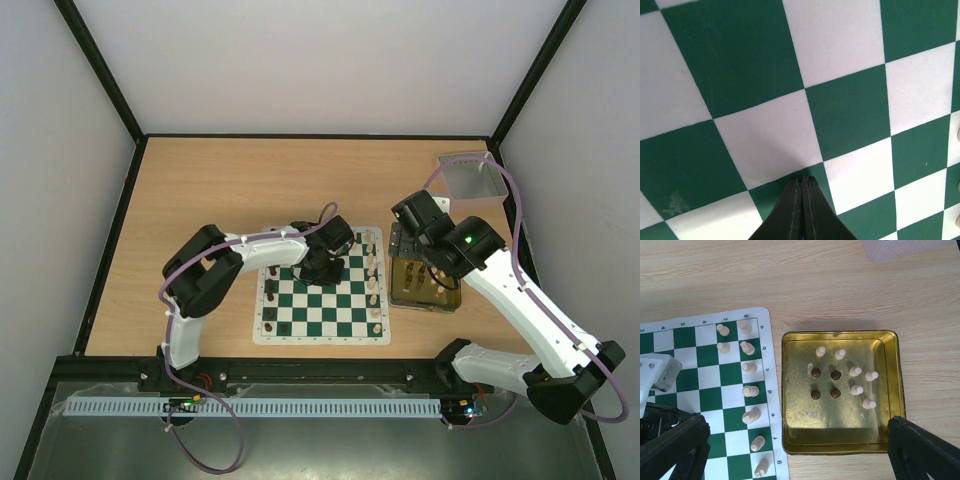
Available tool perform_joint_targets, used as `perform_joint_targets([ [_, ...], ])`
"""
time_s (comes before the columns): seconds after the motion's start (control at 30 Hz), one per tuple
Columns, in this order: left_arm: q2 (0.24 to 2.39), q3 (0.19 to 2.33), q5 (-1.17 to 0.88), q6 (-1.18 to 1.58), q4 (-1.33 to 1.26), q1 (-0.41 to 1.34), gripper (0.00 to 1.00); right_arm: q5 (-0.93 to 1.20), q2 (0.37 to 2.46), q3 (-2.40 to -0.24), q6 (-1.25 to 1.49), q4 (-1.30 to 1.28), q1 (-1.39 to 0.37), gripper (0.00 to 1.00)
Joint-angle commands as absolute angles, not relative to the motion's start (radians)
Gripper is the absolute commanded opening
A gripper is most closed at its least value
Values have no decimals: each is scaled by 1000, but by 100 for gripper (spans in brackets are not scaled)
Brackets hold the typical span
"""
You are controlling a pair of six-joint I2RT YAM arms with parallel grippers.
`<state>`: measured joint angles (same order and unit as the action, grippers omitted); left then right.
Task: Set up the chess pieces on the board
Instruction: Move the chessboard to the center of the board.
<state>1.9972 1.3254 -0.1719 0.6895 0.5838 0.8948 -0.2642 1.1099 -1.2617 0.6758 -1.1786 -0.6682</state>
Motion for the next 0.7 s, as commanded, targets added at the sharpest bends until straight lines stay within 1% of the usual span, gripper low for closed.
perform_joint_targets([
  [0.0, 2098, 1250, -181, 700, 684, 927, 5, -290, 1100, -1255, 667, -1195, -673, 93],
  [0.1, 2092, 1258, -173, 697, 692, 928, 12, -291, 1102, -1257, 668, -1195, -673, 93],
  [0.17, 2093, 1263, -168, 698, 700, 927, 14, -291, 1104, -1261, 668, -1196, -673, 93],
  [0.67, 2060, 1296, -130, 695, 732, 927, 19, -303, 1095, -1271, 672, -1203, -673, 93],
])
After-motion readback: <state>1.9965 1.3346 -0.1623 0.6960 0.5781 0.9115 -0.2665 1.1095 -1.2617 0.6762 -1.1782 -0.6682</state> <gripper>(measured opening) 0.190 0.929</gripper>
